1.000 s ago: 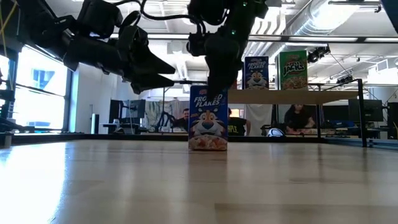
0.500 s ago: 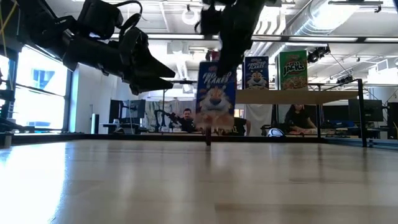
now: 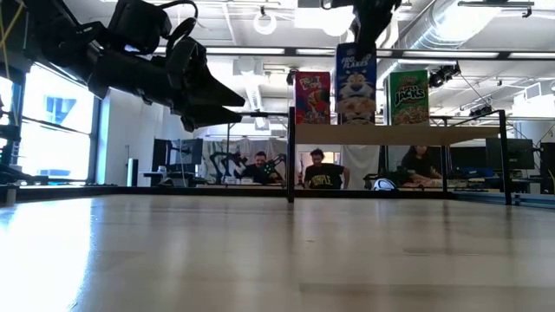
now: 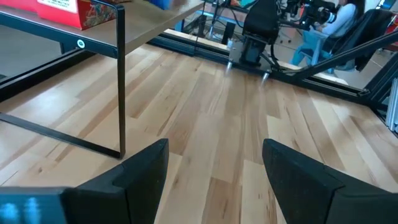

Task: Stack cereal on shelf
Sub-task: Put the blue cereal box on the shelf and aligned with the other blue cereal box

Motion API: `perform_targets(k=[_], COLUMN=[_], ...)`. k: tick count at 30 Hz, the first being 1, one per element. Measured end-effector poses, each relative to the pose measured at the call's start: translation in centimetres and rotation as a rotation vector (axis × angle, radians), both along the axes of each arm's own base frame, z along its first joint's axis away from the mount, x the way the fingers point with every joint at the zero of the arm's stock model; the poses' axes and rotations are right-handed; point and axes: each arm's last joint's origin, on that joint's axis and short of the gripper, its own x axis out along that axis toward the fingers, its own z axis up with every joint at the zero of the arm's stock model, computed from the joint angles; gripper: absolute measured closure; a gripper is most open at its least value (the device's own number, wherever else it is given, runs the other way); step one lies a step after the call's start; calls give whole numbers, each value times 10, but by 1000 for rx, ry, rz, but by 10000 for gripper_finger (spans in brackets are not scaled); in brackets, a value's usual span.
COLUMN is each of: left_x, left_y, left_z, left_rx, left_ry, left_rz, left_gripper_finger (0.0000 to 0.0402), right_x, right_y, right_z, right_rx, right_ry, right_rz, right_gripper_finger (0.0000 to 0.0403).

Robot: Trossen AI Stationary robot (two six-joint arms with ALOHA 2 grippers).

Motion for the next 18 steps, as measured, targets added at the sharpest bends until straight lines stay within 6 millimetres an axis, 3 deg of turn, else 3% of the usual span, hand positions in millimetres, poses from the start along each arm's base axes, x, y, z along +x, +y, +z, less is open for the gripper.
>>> perform_targets(k=[7,18], left_x=[0,0], left_y=[0,0], left_z=[-1,-1], left_rx=[4,0], left_ry=[8,7], left_rz=[-2,4], left_gripper_finger=[152,152], right_x=[-20,-21], right_y=[-47,-60], right_z=[2,-10], right_rx=[7,0], right_ry=[6,48], right_rz=[-27,-40], right_gripper_finger=[277,268])
